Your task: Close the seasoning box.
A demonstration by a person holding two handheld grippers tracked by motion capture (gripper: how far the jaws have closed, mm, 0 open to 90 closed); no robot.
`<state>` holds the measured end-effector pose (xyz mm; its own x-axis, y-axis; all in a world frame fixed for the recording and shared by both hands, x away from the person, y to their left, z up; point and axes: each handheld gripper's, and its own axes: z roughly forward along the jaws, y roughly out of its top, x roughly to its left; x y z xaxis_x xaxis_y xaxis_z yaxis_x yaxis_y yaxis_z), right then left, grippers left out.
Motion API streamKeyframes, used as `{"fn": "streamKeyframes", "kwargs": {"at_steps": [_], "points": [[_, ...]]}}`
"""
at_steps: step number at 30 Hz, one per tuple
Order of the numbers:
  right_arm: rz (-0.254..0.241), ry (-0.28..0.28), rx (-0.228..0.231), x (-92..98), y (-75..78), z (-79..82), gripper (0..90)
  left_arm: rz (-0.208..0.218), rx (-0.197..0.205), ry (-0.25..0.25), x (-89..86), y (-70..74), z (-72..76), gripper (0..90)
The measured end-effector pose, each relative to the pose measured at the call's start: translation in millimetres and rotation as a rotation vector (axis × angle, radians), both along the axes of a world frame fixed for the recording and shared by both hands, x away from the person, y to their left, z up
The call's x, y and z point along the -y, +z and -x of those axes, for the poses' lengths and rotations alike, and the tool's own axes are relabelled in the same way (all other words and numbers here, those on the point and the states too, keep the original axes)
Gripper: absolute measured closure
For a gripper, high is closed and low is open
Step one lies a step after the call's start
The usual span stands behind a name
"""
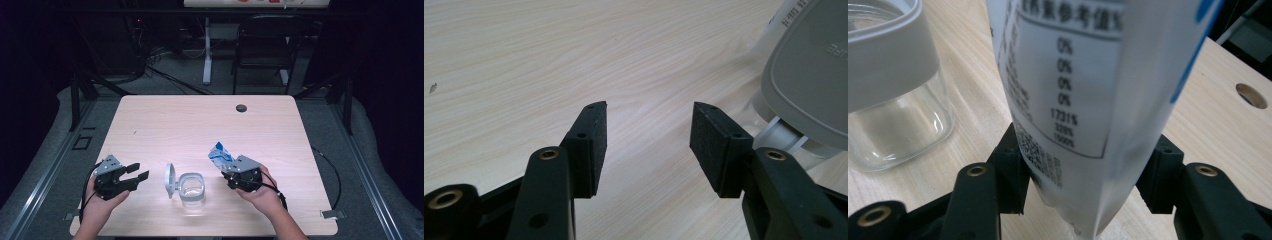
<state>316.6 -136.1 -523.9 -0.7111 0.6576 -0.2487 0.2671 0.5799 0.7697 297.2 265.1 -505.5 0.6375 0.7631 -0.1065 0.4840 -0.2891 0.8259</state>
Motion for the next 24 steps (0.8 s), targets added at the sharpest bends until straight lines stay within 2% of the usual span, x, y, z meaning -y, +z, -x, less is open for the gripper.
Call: {"fn": "streamKeyframes", "kwargs": {"at_steps": [4, 12, 24], "points": [[0.012, 0.004, 0.016, -0.7, 3.7, 0.1, 47.5, 0.005, 0.004, 0.003, 0.0, -0.1, 0.0, 49.8], [0.065, 0.012, 0.037, -3.5, 6.1, 2.1, 47.4, 0.006, 0.004, 0.005, -0.2, -0.3, -0.1, 49.8], [0.148, 0.063, 0.107, -8.6, 11.1, 7.4, 47.5, 0.004, 0.005, 0.006, -0.8, 0.5, 0.2, 49.8]]}}
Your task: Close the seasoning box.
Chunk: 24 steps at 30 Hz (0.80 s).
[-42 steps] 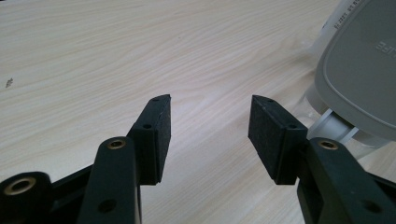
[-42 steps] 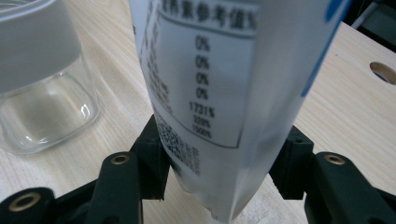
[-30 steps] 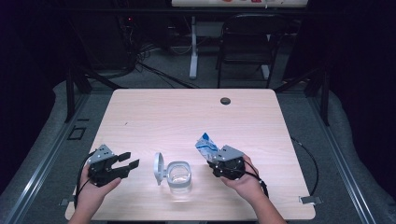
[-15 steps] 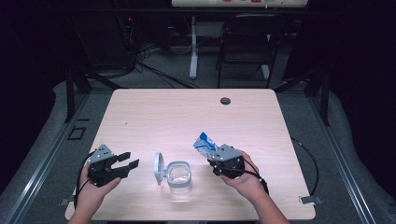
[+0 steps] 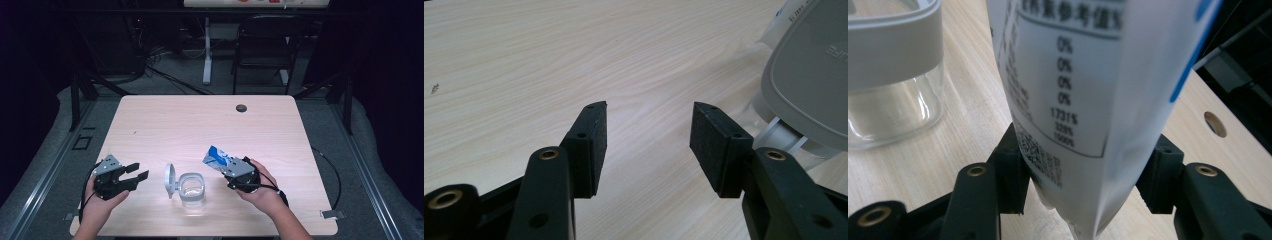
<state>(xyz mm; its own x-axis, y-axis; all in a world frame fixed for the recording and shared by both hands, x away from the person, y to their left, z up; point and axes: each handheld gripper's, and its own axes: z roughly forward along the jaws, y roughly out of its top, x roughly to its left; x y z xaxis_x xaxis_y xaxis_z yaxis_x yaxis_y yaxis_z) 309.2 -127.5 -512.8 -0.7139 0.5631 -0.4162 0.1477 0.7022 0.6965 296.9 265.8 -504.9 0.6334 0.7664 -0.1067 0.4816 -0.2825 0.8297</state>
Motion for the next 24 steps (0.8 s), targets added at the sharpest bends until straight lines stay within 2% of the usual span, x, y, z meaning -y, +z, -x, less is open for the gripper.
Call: {"fn": "streamKeyframes", "kwargs": {"at_steps": [6, 13, 15, 16, 18, 19, 21, 22, 23, 24], "points": [[0.043, 0.013, 0.029, -2.7, 2.4, 2.3, 47.4, 0.000, 0.000, -0.001, -0.1, 0.2, 0.0, 49.8], [0.090, 0.010, 0.088, -7.1, 3.8, 6.0, 47.5, 0.003, 0.000, 0.002, 0.6, -0.1, 0.3, 49.8], [0.087, 0.014, 0.100, -8.3, 3.2, 6.3, 47.5, 0.003, -0.001, 0.000, 0.4, 0.1, 0.2, 49.8], [0.104, 0.011, 0.104, -8.5, 4.3, 6.8, 47.5, 0.001, 0.001, -0.002, 0.1, 0.2, 0.0, 49.8], [0.093, 0.020, 0.111, -9.5, 3.7, 6.8, 47.5, -0.001, 0.000, -0.001, -0.2, 0.3, 0.0, 49.8], [0.112, 0.020, 0.114, -10.0, 4.9, 7.4, 47.5, -0.001, 0.000, -0.001, -0.3, 0.2, -0.1, 49.8], [0.100, 0.038, 0.123, -11.0, 4.3, 7.1, 47.5, -0.001, -0.001, -0.001, -0.1, 0.0, -0.1, 49.8], [0.117, 0.044, 0.125, -11.4, 5.4, 7.4, 47.5, -0.001, 0.000, -0.001, 0.0, 0.0, -0.1, 49.8], [0.107, 0.047, 0.131, -12.5, 4.4, 7.4, 47.5, 0.000, 0.000, -0.002, 0.2, 0.0, -0.1, 49.8], [0.130, 0.050, 0.134, -12.9, 5.9, 7.4, 47.5, 0.001, 0.001, -0.001, 0.4, -0.1, 0.0, 49.8]]}}
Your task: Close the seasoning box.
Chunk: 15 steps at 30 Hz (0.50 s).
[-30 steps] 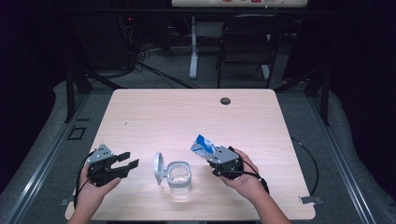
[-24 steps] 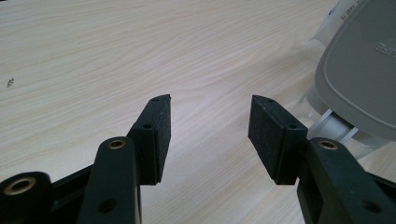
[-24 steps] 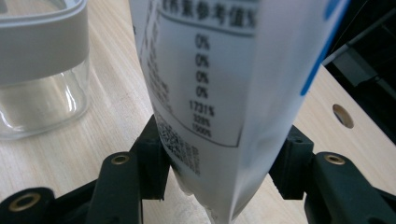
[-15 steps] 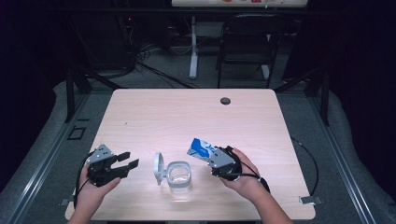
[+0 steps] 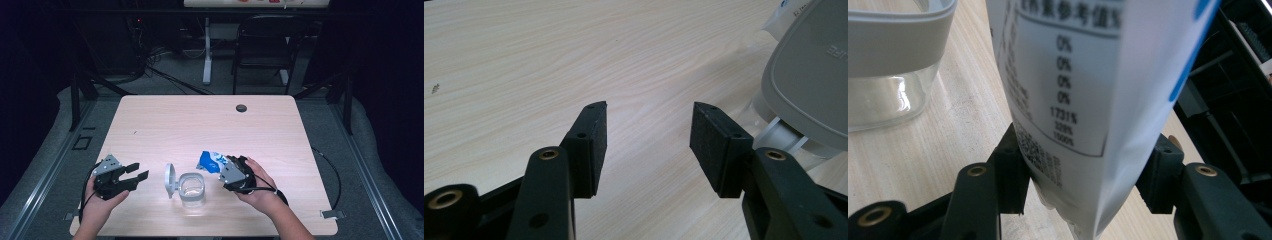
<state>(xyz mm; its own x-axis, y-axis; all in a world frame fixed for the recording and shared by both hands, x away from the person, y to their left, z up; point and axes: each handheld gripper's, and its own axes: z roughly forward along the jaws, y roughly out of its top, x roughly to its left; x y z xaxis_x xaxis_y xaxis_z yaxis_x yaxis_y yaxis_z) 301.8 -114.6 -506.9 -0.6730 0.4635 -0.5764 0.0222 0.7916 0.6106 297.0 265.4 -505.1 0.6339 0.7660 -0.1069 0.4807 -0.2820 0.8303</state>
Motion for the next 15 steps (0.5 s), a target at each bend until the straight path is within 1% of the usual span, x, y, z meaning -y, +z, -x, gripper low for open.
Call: {"fn": "streamKeyframes", "kwargs": {"at_steps": [1, 2, 4, 6, 7, 8, 11, 14, 15], "points": [[-0.010, 0.004, 0.007, -0.9, -1.0, -0.1, 47.5, 0.002, 0.002, 0.001, 0.2, -0.2, 0.0, 49.8], [0.005, 0.005, 0.012, -1.3, -0.3, -0.2, 47.5, 0.002, 0.001, 0.001, 0.2, -0.2, 0.0, 49.8], [0.006, 0.006, 0.019, -1.9, 0.2, -0.5, 47.6, 0.001, 0.001, 0.000, -0.1, 0.0, 0.1, 49.8], [0.023, 0.012, 0.039, -2.7, 0.6, 0.1, 47.6, 0.000, 0.000, -0.001, -0.4, 0.3, 0.1, 49.8], [0.015, 0.018, 0.043, -3.4, 0.4, 0.1, 47.5, -0.002, -0.001, -0.001, -0.5, 0.4, 0.1, 49.8], [0.032, 0.017, 0.046, -3.7, 1.3, 0.6, 47.5, -0.002, -0.001, 0.000, -0.5, 0.3, 0.1, 49.8], [0.062, 0.029, 0.070, -6.0, 1.1, 1.9, 47.6, 0.002, 0.002, 0.001, 0.1, -0.3, 0.0, 49.8], [0.064, 0.039, 0.075, -7.4, -0.1, 2.5, 47.6, 0.003, 0.001, 0.003, 0.5, -0.4, 0.2, 49.8], [0.083, 0.040, 0.075, -7.6, 0.6, 2.7, 47.6, 0.001, -0.002, 0.001, 0.3, 0.0, 0.3, 49.8]]}}
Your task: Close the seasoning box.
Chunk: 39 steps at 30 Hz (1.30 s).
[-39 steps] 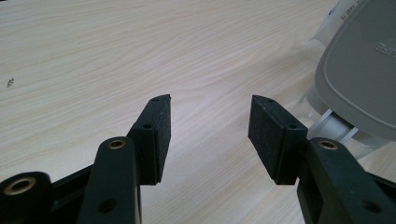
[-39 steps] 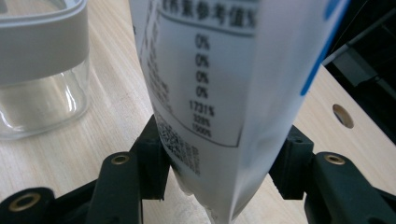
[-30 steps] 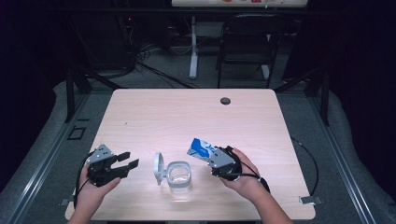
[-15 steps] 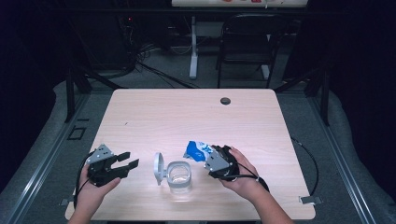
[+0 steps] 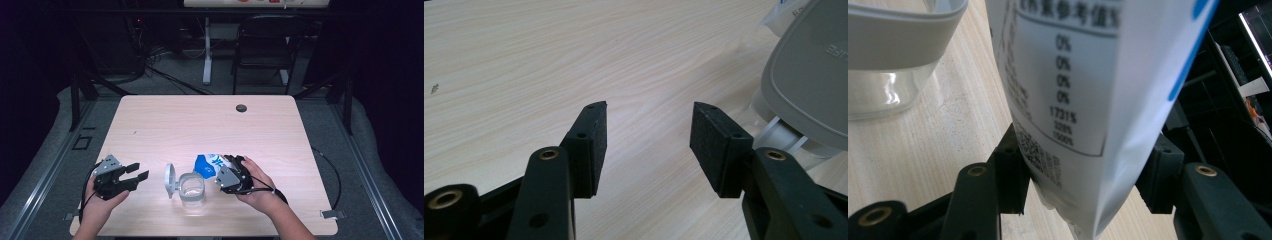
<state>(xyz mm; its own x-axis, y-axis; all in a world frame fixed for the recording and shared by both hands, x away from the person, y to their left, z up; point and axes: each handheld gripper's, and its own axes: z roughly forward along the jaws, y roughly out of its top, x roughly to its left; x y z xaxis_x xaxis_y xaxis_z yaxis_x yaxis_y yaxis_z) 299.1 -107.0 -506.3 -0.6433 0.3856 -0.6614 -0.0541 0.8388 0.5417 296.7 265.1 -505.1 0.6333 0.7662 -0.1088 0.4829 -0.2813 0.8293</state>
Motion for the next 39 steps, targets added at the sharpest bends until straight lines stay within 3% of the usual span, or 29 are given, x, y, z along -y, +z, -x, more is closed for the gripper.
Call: {"fn": "streamKeyframes", "kwargs": {"at_steps": [4, 6, 9, 14, 22, 23, 30, 39], "points": [[0.010, 0.015, 0.022, -1.6, -1.6, 0.6, 47.7, 0.002, 0.003, 0.001, 0.3, -0.5, 0.0, 49.8], [0.042, 0.014, 0.030, -1.9, -0.3, 1.4, 47.7, 0.001, 0.003, 0.001, 0.3, -0.4, 0.0, 49.8], [0.037, 0.019, 0.050, -2.6, -1.5, 1.3, 47.7, 0.002, 0.003, 0.001, 0.3, -0.3, 0.1, 49.8], [0.097, 0.022, 0.083, -3.7, -0.9, 2.5, 47.7, 0.002, 0.003, 0.001, 0.3, -0.5, 0.0, 49.8], [0.130, 0.038, 0.119, -5.2, -4.1, 3.4, 47.8, -0.003, 0.001, -0.005, 0.2, -0.8, -0.2, 49.8], [0.155, 0.033, 0.123, -5.2, -3.0, 3.8, 47.8, -0.003, 0.001, -0.005, 0.1, -0.9, -0.2, 49.8], [0.152, 0.049, 0.130, -6.4, -2.9, 3.2, 47.8, -0.003, 0.001, -0.005, 0.4, -1.2, -0.2, 49.8], [0.188, 0.065, 0.154, -8.6, -3.7, 3.4, 47.9, -0.001, -0.003, -0.004, 0.6, -1.8, -0.2, 49.8]]}}
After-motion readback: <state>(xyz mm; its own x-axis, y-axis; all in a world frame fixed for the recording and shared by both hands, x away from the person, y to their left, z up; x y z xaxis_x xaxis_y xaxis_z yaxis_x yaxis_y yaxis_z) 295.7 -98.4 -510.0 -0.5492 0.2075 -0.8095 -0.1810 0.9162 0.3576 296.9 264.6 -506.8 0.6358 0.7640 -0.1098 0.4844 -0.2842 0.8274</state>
